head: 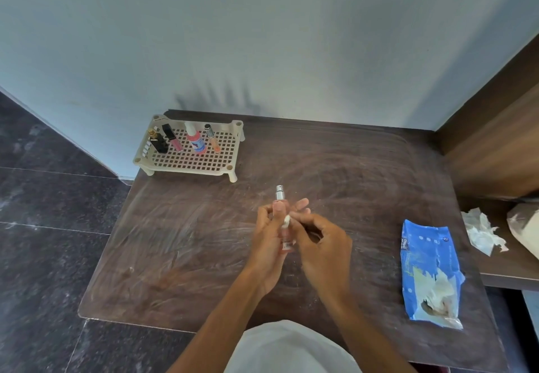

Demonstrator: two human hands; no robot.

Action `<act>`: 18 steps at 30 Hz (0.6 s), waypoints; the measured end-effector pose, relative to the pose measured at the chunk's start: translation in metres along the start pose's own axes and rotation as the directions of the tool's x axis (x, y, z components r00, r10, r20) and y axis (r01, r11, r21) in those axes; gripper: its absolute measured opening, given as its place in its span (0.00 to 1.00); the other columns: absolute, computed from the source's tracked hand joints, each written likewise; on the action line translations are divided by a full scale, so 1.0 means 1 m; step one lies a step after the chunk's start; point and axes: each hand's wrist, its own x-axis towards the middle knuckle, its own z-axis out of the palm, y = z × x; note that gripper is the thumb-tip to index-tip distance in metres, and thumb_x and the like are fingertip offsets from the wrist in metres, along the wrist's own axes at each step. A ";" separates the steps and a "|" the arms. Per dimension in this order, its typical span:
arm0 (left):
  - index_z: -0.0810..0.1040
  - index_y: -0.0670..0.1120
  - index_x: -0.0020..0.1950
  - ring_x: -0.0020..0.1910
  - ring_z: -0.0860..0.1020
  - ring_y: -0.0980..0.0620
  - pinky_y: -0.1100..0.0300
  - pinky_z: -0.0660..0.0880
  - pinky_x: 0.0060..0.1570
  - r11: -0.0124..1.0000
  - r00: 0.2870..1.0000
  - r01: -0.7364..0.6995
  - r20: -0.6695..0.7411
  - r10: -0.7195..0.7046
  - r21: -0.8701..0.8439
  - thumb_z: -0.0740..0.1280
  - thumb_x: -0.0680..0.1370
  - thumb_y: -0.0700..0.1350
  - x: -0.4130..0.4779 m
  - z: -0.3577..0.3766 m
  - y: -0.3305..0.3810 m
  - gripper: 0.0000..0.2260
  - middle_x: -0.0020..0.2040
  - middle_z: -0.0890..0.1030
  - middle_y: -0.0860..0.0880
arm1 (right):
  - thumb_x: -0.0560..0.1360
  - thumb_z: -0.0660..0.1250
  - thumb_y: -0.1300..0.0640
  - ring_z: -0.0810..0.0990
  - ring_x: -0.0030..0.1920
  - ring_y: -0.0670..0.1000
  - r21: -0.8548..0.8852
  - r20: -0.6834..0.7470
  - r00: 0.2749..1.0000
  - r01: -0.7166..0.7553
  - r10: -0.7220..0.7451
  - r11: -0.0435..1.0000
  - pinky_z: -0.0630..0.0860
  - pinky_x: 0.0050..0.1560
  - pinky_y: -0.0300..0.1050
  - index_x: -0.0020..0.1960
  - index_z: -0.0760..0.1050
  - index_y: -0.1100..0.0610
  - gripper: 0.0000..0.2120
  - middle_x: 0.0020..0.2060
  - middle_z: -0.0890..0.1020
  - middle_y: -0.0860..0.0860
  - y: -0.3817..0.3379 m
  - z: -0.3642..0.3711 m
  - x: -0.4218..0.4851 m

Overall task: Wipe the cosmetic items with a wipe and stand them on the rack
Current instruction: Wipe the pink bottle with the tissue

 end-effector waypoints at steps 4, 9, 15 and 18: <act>0.69 0.38 0.70 0.56 0.78 0.45 0.54 0.73 0.51 0.983 0.998 0.027 -0.052 -0.038 -0.183 0.60 0.83 0.52 0.000 -0.002 -0.002 0.22 0.59 0.81 0.41 | 0.77 0.71 0.58 0.84 0.45 0.37 0.026 0.036 0.999 -0.007 0.006 1.000 0.79 0.48 0.32 0.52 0.85 0.53 0.06 0.42 0.86 0.41 -0.015 0.004 0.027; 0.73 0.38 0.63 0.64 0.80 0.46 0.52 0.73 0.66 0.952 0.998 -0.023 -0.070 0.001 -0.306 0.62 0.79 0.51 0.006 0.000 0.015 0.20 0.63 0.82 0.40 | 0.76 0.72 0.55 0.83 0.44 0.37 0.031 0.085 0.996 -0.012 0.009 0.999 0.77 0.46 0.29 0.52 0.85 0.51 0.06 0.41 0.86 0.39 -0.016 0.005 0.007; 0.71 0.35 0.69 0.64 0.80 0.45 0.50 0.72 0.68 0.967 0.998 0.026 -0.047 -0.040 -0.255 0.54 0.86 0.51 0.001 -0.003 0.007 0.22 0.63 0.82 0.40 | 0.76 0.72 0.53 0.83 0.46 0.36 0.036 0.036 0.999 -0.030 0.029 0.999 0.78 0.48 0.30 0.53 0.85 0.51 0.07 0.43 0.86 0.40 -0.012 0.004 -0.011; 0.73 0.37 0.68 0.61 0.80 0.46 0.51 0.74 0.63 0.976 0.998 0.043 -0.024 -0.049 -0.215 0.55 0.85 0.52 -0.005 -0.001 0.004 0.22 0.63 0.82 0.41 | 0.77 0.71 0.55 0.83 0.44 0.37 0.042 -0.006 1.000 -0.028 0.028 0.999 0.79 0.48 0.31 0.51 0.85 0.51 0.05 0.42 0.86 0.40 -0.016 0.007 0.012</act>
